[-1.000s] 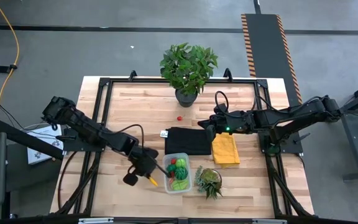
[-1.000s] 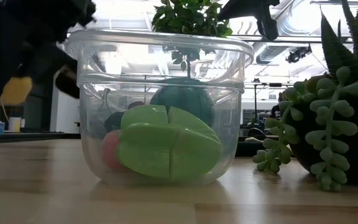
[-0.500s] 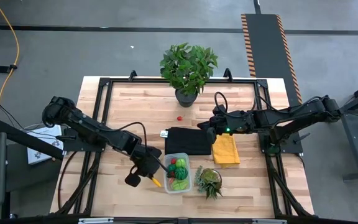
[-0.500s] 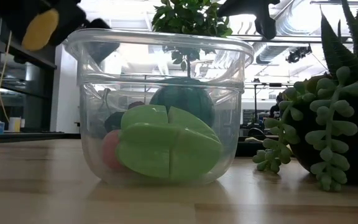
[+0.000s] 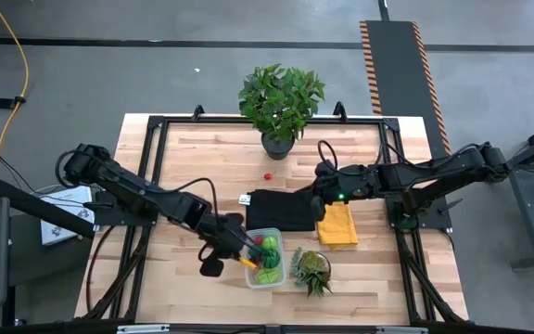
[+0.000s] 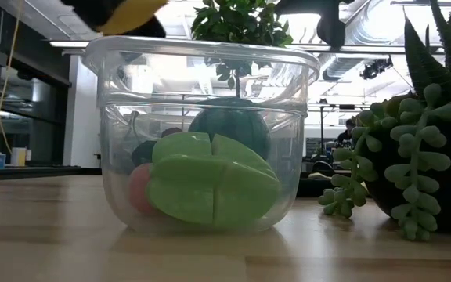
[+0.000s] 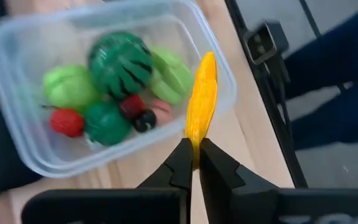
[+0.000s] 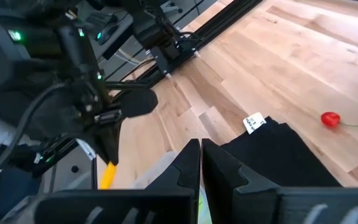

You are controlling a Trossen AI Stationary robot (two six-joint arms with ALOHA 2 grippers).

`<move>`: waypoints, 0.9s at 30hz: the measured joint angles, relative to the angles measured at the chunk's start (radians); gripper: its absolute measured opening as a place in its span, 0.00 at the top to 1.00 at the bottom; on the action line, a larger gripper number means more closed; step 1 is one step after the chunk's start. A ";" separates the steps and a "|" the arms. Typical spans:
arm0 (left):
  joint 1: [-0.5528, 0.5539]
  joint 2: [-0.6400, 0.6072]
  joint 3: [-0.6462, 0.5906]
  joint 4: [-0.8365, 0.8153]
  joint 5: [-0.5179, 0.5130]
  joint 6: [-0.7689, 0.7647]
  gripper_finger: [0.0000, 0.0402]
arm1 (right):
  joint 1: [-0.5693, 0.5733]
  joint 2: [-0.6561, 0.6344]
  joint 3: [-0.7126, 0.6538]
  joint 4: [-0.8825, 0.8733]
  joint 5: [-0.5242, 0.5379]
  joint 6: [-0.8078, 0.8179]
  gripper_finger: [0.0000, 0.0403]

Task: Pick and placing Produce into tupperware
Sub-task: Put the yellow chili into the bin

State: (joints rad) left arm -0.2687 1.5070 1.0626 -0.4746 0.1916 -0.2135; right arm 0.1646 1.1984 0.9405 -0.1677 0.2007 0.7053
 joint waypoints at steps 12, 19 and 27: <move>0.001 0.000 0.032 0.022 -0.224 -0.186 0.98 | 0.000 0.000 0.000 -0.006 -0.063 -0.037 0.98; 0.001 0.000 0.032 0.036 -0.337 -0.349 0.98 | 0.000 0.000 0.000 -0.004 -0.089 -0.056 0.98; 0.001 0.046 0.034 0.095 -0.359 -0.473 0.98 | 0.000 0.000 0.000 -0.004 -0.105 -0.085 0.98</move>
State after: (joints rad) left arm -0.2676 1.5526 1.0966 -0.3800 -0.1674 -0.6866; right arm 0.1644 1.1984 0.9405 -0.1714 0.0960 0.6200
